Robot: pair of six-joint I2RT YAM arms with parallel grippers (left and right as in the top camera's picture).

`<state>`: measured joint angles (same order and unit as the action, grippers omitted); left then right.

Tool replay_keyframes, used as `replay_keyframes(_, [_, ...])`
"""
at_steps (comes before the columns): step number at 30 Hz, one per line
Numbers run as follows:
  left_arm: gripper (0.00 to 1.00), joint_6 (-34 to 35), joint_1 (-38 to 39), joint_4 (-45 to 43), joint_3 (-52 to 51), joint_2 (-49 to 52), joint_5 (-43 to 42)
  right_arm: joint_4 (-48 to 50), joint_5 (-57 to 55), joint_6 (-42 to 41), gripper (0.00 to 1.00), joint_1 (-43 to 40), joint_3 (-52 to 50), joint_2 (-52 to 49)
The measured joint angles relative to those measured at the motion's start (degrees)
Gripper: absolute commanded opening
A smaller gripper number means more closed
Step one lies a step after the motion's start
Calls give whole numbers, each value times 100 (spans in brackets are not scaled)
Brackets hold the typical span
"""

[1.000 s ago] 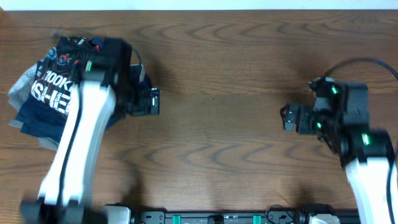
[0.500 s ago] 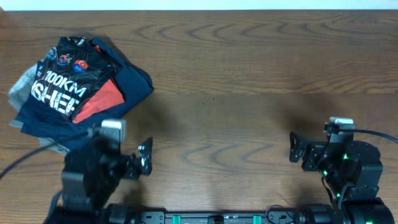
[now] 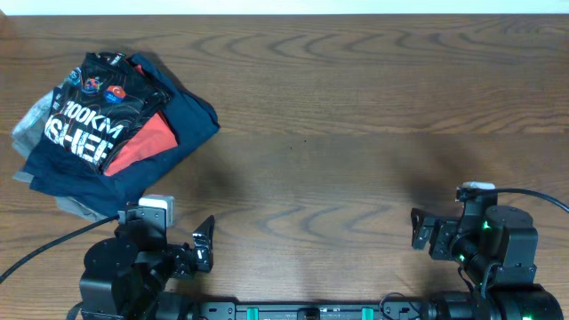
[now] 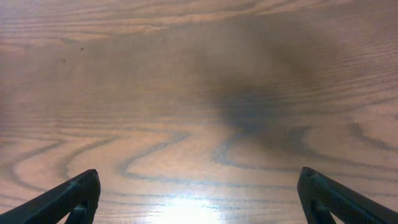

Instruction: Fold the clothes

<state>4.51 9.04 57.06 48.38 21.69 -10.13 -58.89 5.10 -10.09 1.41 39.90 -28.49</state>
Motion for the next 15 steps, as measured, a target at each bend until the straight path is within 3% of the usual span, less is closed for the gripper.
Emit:
replay_keyframes(6, [98, 0, 0, 15, 0, 0, 0, 129, -44, 28, 99, 0, -72, 227])
replay_keyframes(15, [98, 0, 0, 61, -7, 0, 0, 2538, -59, 588, 99, 2, -1539, 2149])
